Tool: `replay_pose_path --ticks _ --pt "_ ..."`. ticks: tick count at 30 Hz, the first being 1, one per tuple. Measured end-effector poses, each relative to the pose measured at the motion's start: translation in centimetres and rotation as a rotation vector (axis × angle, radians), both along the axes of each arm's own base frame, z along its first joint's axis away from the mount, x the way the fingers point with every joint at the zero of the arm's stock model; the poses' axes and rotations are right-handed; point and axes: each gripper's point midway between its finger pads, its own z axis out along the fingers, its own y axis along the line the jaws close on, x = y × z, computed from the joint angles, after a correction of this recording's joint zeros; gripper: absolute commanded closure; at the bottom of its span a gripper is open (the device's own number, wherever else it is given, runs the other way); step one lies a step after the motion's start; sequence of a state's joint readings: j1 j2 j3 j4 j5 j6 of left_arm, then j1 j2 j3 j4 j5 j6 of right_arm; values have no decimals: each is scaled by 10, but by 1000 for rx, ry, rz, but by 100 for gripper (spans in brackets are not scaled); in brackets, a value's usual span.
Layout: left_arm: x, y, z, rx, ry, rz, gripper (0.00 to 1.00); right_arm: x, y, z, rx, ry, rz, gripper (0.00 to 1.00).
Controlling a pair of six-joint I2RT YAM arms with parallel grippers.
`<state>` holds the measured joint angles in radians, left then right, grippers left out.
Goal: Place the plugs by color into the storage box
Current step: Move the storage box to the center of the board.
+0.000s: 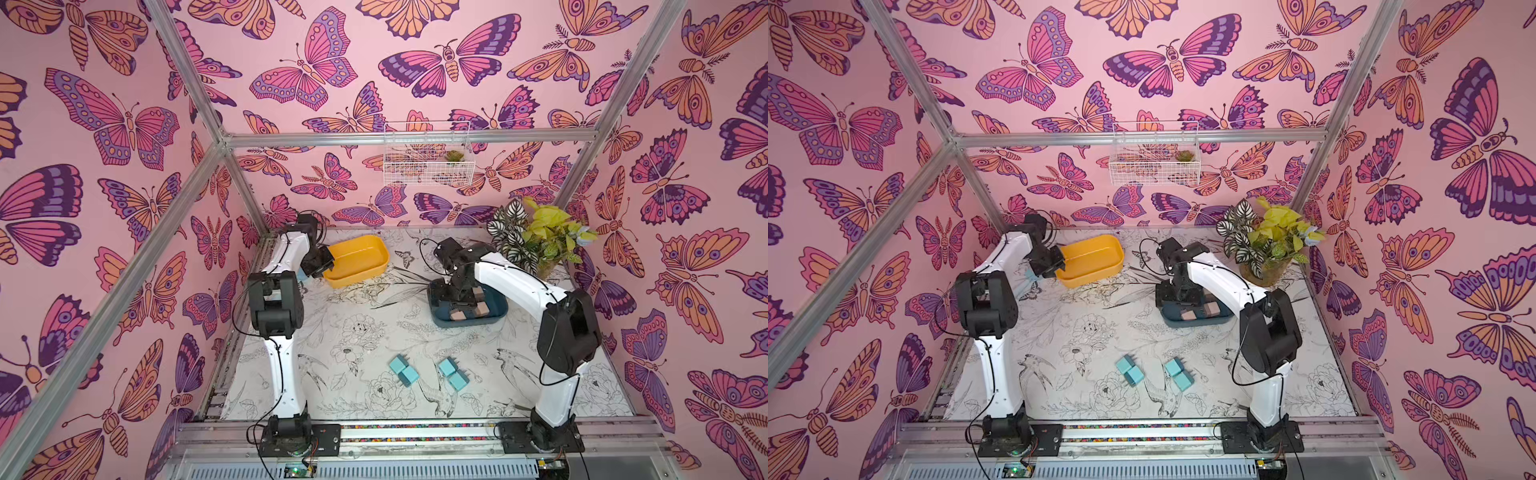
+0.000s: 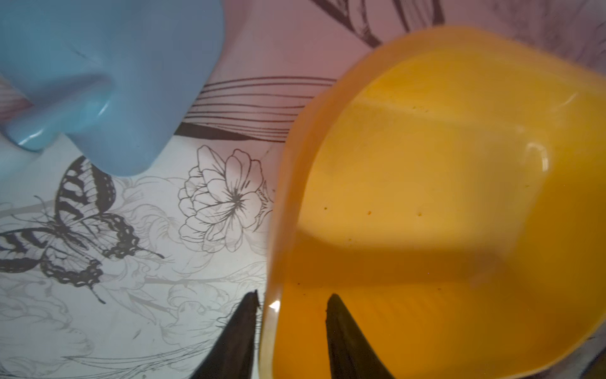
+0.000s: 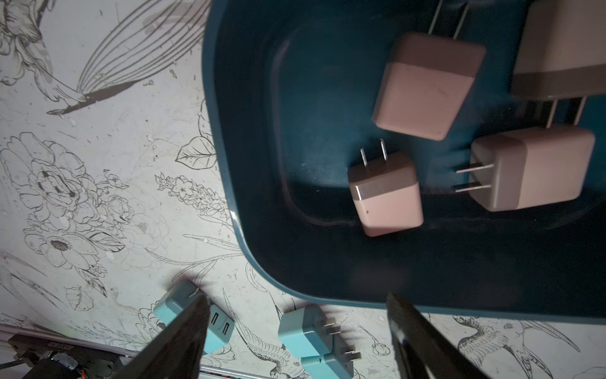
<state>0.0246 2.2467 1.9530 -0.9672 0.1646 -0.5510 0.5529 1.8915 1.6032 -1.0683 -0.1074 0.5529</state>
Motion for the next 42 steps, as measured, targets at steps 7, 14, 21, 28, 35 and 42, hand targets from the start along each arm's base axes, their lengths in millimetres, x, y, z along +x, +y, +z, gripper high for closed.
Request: replay_pose_path --ticks 7,14,21,28,35,42 --pt "-18 1 -20 -3 65 -26 65 -13 -5 -10 1 28 -11 14" --pt "-33 -8 -33 -51 111 -62 86 -11 -2 -10 20 22 -21 14" --pt "-67 -23 -25 -102 134 -130 86 -11 3 -9 48 23 -19 14" --pt "-127 -51 -10 -113 154 -276 84 -11 4 -9 52 24 -19 14" --pt "-178 -77 1 -108 158 -405 83 -11 4 -13 54 24 -28 14" --pt "-192 -99 -9 -95 182 -485 83 -10 3 -13 48 17 -46 14"
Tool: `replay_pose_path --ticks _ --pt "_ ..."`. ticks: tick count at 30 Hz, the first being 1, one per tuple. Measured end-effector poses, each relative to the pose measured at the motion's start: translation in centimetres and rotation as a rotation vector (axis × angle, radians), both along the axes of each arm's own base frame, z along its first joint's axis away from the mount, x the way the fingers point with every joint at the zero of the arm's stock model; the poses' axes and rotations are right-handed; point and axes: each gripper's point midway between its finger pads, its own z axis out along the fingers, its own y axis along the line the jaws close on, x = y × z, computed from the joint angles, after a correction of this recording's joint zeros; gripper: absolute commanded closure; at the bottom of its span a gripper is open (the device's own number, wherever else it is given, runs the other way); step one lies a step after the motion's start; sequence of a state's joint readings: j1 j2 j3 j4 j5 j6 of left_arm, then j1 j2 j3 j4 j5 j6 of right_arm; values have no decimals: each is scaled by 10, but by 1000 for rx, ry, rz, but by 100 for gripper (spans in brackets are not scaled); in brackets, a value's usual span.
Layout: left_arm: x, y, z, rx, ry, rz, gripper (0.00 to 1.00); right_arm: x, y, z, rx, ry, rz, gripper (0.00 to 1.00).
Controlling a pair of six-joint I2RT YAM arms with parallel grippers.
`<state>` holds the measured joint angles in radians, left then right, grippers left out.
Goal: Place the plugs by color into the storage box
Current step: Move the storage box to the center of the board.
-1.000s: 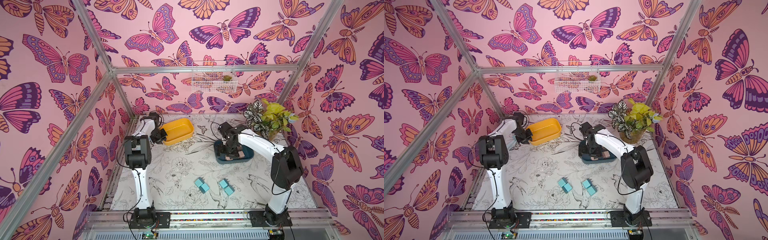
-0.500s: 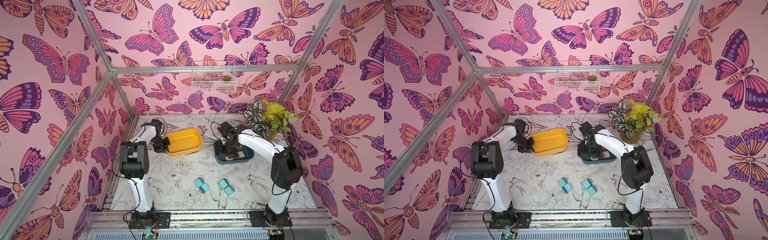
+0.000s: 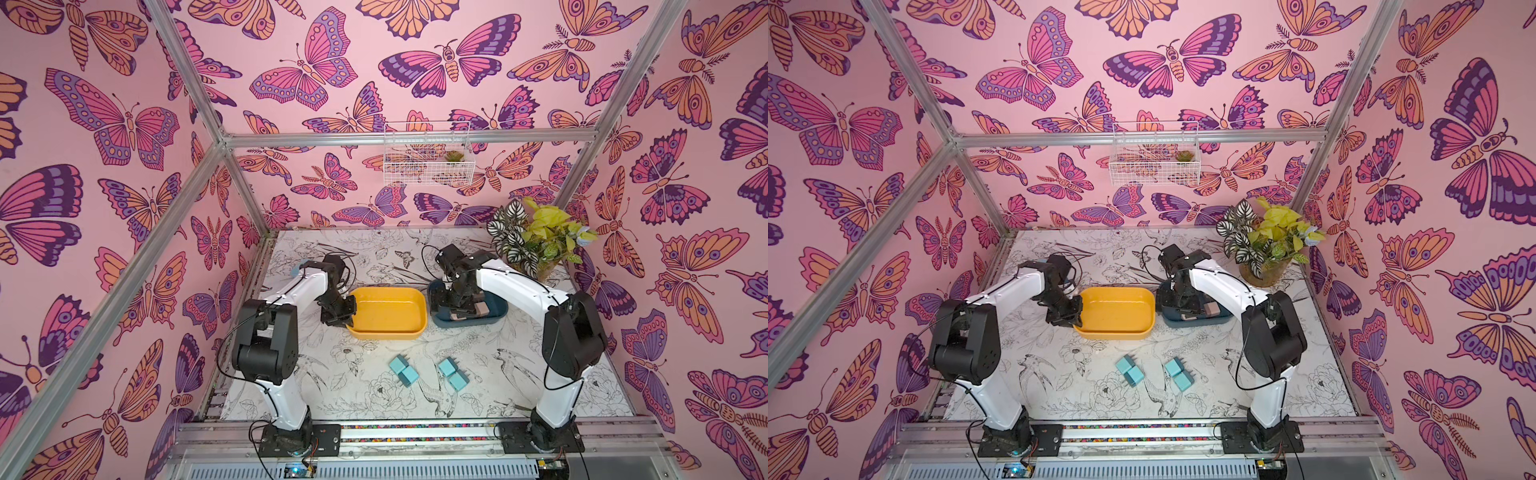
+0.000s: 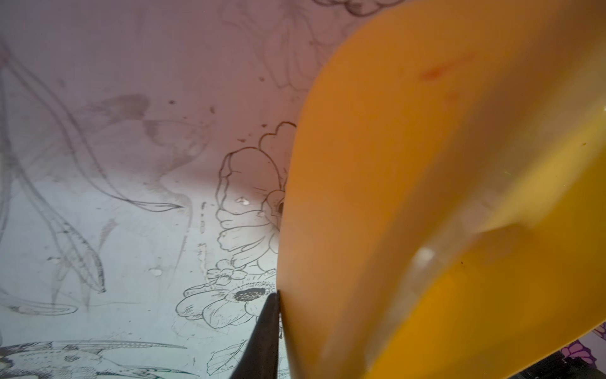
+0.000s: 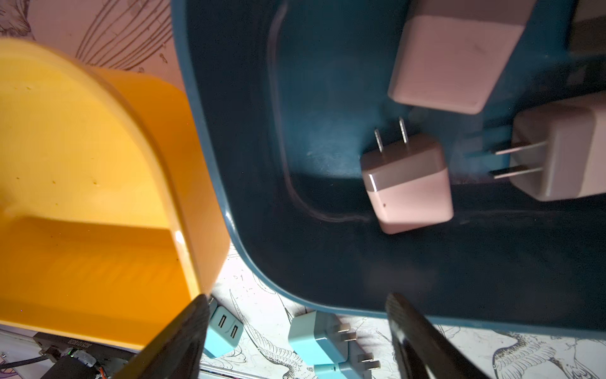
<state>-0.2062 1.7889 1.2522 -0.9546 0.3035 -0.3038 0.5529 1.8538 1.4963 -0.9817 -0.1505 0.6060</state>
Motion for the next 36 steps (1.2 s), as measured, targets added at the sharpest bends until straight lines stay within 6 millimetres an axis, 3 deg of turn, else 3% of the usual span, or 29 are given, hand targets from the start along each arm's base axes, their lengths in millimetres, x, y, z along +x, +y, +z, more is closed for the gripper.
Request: replay_pose_path --ticks 9,15,18,26,31,36 --pt "7 -23 -28 -31 47 20 82 1 -8 24 -2 -75 -7 14" --pt "23 -44 -27 -49 24 2 82 -12 -24 38 -25 -113 -10 14" --pt "27 -56 -25 -64 17 -7 80 -25 -34 41 -41 -114 -4 14" --pt "24 -68 -23 -83 16 -15 61 -78 -59 32 -90 -89 84 14" --pt "16 -67 -18 -94 17 -12 56 -113 -60 22 -87 -84 169 15" --pt "13 -66 -3 -107 -11 2 46 -132 -60 0 -98 -55 214 17"
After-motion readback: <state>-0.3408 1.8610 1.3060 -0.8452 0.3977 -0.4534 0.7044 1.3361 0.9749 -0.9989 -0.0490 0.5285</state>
